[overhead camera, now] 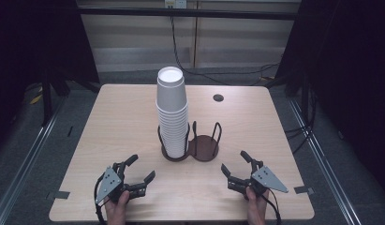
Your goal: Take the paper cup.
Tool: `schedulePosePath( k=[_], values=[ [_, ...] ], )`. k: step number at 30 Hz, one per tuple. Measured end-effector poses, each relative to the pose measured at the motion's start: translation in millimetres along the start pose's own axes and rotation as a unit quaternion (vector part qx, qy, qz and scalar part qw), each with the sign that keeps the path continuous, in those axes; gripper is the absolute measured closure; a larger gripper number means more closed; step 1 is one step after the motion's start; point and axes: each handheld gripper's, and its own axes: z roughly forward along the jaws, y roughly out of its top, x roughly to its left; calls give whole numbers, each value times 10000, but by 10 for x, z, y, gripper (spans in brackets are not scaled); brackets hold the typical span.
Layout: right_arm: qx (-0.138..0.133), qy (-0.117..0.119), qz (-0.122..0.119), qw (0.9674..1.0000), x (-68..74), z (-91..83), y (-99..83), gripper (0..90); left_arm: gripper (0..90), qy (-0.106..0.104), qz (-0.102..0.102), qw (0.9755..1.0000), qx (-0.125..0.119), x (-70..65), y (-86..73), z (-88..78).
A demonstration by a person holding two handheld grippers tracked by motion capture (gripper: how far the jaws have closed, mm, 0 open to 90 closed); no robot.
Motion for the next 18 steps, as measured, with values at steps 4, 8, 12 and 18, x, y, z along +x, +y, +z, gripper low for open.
schedulePosePath(
  k=[4, 8, 12, 18],
  values=[
    [-42, 5, 101, 9999, -16, -13, -1, 123, 155, 2, 36, 10000, 13, 5, 1, -2],
    [58, 92, -39, 9999, 14, -6, 4, 125, 158, 24, -9, 10000, 3, -1, 0, 2],
    [50, 204, 14, 9998, 5, 0, 5, 124, 157, 18, -1, 10000, 5, -1, 0, 0],
    [629, 133, 154, 9978, 16, 104, 44, 147, 157, 16, 1, 10000, 5, -1, 1, 0]
  ],
)
